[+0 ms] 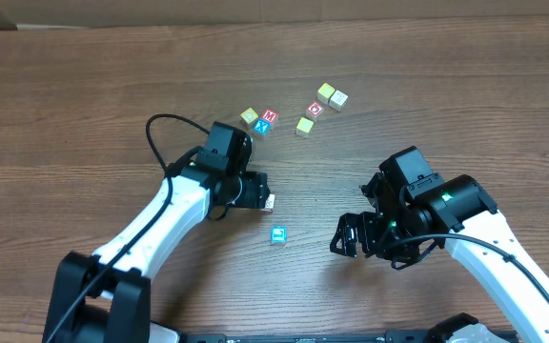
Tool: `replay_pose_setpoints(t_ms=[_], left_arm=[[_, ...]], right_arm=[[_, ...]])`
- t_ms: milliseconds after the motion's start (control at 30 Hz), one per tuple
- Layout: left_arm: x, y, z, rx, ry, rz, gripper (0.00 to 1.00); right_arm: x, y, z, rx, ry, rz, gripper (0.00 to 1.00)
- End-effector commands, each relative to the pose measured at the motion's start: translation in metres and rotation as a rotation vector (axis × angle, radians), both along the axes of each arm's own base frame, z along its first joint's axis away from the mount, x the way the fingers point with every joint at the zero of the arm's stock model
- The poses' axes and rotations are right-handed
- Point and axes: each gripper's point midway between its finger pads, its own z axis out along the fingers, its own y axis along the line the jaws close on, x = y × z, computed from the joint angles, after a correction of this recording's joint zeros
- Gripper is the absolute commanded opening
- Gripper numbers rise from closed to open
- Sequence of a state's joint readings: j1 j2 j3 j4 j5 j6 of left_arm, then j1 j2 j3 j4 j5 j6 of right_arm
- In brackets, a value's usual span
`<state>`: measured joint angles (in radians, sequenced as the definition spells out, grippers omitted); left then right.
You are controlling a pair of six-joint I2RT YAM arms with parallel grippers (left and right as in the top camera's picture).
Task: Flip 5 blocks
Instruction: 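Move the left gripper to the cluster and grasp the yellow S block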
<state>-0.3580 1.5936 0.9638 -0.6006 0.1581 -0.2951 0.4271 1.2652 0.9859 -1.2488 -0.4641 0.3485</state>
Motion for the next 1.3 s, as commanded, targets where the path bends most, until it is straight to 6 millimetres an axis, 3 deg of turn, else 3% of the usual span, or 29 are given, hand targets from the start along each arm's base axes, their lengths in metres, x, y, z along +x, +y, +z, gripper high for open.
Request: replay_pose_setpoints(t_ms=[0, 133, 400, 567, 800, 1067, 1267], left_arm=[[0.013, -0.015, 0.001, -0.069, 0.031, 0.069, 0.69], [0.021, -0.018, -0.008, -0.085, 0.082, 0.17, 0.52], [0.03, -0.023, -0.027, -0.113, 0.13, 0.294, 0.54], [0.031, -0.025, -0.033, -0.125, 0.152, 0.334, 0.5], [0.03, -0.025, -0.034, -0.129, 0.161, 0.355, 0.36], [0.028, -0.028, -0.034, -0.133, 0.175, 0.384, 0.28], [0.027, -0.028, -0.035, -0.127, 0.177, 0.375, 0.12]], right_arm=[[0.005, 0.004, 0.01, 0.016, -0.028, -0.01, 1.0], [0.005, 0.004, 0.01, 0.015, -0.026, -0.012, 1.0], [0.005, 0.004, 0.01, 0.015, -0.027, -0.011, 1.0], [0.005, 0.004, 0.01, 0.015, -0.028, -0.01, 1.0], [0.007, 0.004, 0.01, 0.014, -0.034, -0.008, 1.0], [0.006, 0.004, 0.01, 0.014, -0.034, -0.008, 1.0], [0.006, 0.004, 0.01, 0.014, -0.033, -0.008, 1.0]])
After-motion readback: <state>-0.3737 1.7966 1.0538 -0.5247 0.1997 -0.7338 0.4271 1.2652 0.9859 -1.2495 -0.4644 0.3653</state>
